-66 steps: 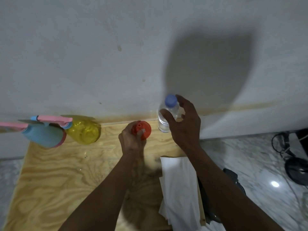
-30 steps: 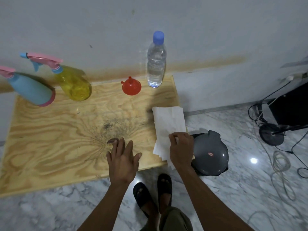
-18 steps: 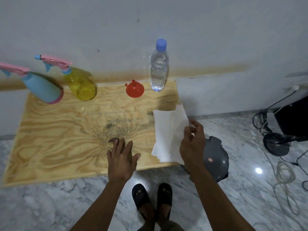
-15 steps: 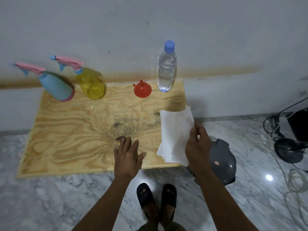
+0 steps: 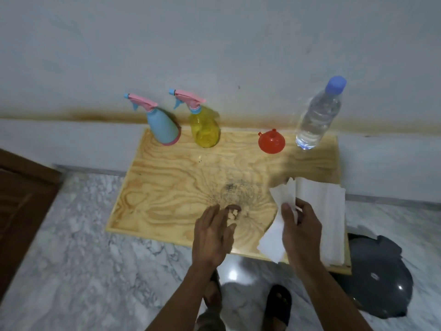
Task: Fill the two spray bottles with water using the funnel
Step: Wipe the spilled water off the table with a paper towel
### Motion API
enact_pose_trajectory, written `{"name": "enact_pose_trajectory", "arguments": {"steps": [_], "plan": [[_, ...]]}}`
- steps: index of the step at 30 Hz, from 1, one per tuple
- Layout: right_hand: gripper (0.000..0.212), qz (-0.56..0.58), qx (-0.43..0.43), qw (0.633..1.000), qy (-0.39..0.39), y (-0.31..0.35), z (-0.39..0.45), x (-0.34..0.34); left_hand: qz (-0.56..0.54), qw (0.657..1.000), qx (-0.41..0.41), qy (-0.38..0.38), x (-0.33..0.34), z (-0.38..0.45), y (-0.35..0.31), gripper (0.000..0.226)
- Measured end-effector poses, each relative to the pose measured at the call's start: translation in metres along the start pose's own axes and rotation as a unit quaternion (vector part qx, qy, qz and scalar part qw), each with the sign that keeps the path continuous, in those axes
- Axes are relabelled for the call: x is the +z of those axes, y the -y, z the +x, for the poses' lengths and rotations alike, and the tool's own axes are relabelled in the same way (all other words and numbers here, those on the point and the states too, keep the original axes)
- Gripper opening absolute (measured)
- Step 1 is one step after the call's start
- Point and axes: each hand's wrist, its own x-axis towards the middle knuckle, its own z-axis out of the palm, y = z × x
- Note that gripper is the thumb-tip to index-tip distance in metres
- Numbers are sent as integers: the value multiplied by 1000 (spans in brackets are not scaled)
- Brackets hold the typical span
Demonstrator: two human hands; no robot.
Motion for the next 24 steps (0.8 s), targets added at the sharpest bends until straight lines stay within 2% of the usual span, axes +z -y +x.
{"name": "enact_pose_trajectory", "arguments": {"steps": [2, 5, 7, 12, 16, 20, 22, 24], "plan": [[22, -17, -8, 1000, -10, 5, 4, 25, 13, 999, -24, -26, -23, 2, 25, 41], [16, -46, -19, 999, -15, 16, 11, 65, 24, 996, -18, -83, -59, 12, 62, 39], [22, -70, -33, 997, -25, 21, 20, 93, 55, 993, -19, -107, -79, 22, 92, 40], [27, -143, -92, 983, -75, 14, 53, 154, 108, 988, -69, -86, -114, 52, 168, 49], [34, -248, -160, 950, -101, -7, 79, 184, 125, 984, -111, -62, -128, 68, 209, 55], [51, -471, -96, 875, -52, -24, 85, 197, 112, 988, -93, -52, -125, 73, 230, 57], [55, -509, -85, 856, -34, -26, 82, 201, 105, 989, -85, -58, -119, 71, 235, 58], [56, -515, -86, 852, -26, -26, 80, 208, 103, 990, -76, -65, -113, 70, 239, 56]]}}
